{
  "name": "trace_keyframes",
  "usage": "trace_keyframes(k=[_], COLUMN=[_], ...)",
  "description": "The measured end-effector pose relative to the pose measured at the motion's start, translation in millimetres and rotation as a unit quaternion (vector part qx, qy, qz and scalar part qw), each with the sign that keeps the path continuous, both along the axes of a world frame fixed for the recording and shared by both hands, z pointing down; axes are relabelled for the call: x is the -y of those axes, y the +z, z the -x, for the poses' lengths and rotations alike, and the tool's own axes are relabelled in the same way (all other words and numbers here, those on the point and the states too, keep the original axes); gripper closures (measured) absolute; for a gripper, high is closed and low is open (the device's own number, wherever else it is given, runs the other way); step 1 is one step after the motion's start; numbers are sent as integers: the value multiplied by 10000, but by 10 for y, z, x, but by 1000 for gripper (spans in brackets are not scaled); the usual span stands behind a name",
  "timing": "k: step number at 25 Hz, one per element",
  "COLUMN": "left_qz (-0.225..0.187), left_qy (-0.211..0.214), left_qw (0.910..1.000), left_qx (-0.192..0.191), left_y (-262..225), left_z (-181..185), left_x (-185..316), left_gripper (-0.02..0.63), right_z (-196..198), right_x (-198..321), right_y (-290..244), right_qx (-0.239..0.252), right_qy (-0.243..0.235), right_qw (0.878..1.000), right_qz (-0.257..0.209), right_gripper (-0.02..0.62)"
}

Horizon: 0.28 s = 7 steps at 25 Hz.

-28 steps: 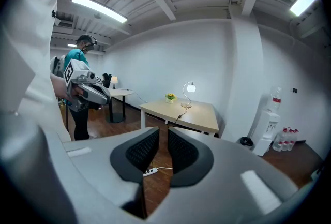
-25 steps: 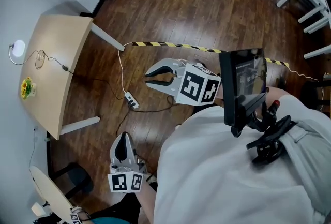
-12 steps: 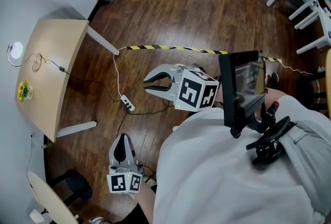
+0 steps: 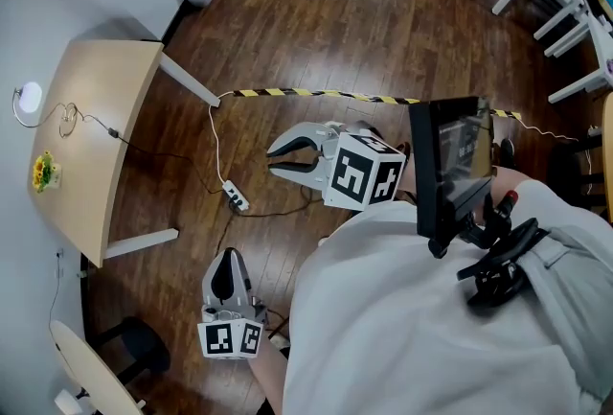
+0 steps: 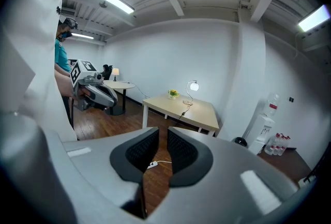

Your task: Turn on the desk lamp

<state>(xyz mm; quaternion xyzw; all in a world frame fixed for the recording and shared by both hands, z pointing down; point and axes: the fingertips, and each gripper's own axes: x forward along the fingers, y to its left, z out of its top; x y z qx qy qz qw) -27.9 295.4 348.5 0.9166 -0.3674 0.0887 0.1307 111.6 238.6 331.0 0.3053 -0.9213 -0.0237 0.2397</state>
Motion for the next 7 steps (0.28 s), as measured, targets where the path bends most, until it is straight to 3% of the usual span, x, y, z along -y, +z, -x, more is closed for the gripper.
trace_keyframes(k=[7], left_qz=[-5], left_qy=[7], left_qw=[10000], left_qx=[27], left_y=[10], left_z=[-154], left_x=[137], left_gripper=[586], right_z=[-119], right_x=[128], right_y=[36], right_qx=[17], right_qy=[-37], right_qw=[10000], right_qz=[10], right_gripper=[543])
